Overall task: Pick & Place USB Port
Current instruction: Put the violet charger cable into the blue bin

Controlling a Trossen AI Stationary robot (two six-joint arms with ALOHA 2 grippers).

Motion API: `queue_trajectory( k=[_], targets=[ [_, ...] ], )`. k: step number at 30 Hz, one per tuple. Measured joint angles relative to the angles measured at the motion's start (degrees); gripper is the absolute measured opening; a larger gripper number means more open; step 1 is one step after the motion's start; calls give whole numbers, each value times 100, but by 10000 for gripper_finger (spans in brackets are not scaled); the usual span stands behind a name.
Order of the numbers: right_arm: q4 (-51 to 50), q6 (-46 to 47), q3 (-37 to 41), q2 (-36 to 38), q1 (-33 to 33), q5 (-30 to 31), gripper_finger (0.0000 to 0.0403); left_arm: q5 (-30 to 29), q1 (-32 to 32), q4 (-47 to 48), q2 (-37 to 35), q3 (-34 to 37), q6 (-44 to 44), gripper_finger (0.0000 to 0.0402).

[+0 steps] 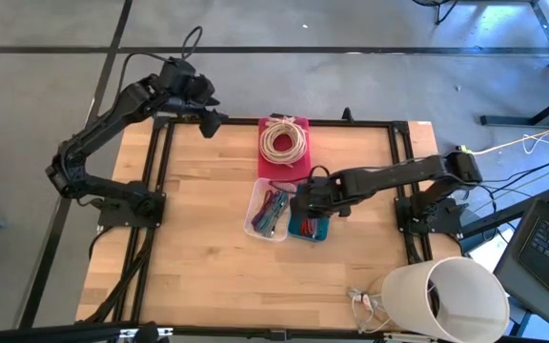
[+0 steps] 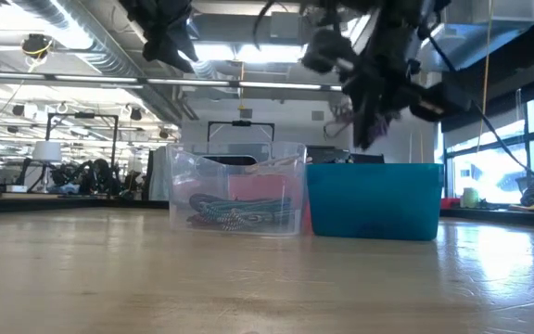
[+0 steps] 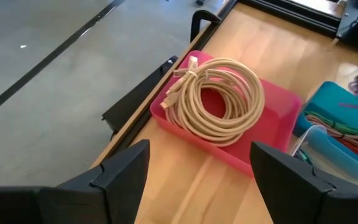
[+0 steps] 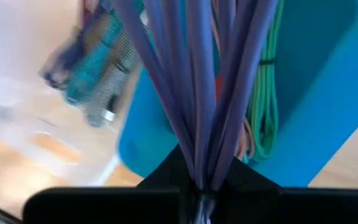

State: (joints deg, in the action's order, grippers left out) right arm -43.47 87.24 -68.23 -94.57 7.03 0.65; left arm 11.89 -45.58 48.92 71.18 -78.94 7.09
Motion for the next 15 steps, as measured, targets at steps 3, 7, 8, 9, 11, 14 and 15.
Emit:
queue_trajectory(
  k=[3, 7, 8, 9, 11, 14, 15],
  targets=[
    [-13, -77, 0, -286, -10, -180, 20, 4, 4, 20, 0, 0, 17, 269],
    [-22, -333, 0, -600, -88, -288, 20, 63, 2, 23, 0, 0, 13, 269],
    [-24, -382, 0, -656, -127, -320, 20, 115, 2, 23, 0, 0, 6, 269],
    [-6, -442, 0, -710, -167, -328, 20, 173, 2, 21, 0, 0, -12, 269],
    [4, -618, 0, -815, -245, -329, 20, 327, 3, 23, 0, 0, -19, 269],
    [2, -848, 0, -949, -365, -500, 20, 388, 6, 23, 0, 0, -35, 269],
    [-3, -955, 0, -1004, -406, -573, 20, 388, 4, 23, 0, 0, -43, 269]
  ],
)
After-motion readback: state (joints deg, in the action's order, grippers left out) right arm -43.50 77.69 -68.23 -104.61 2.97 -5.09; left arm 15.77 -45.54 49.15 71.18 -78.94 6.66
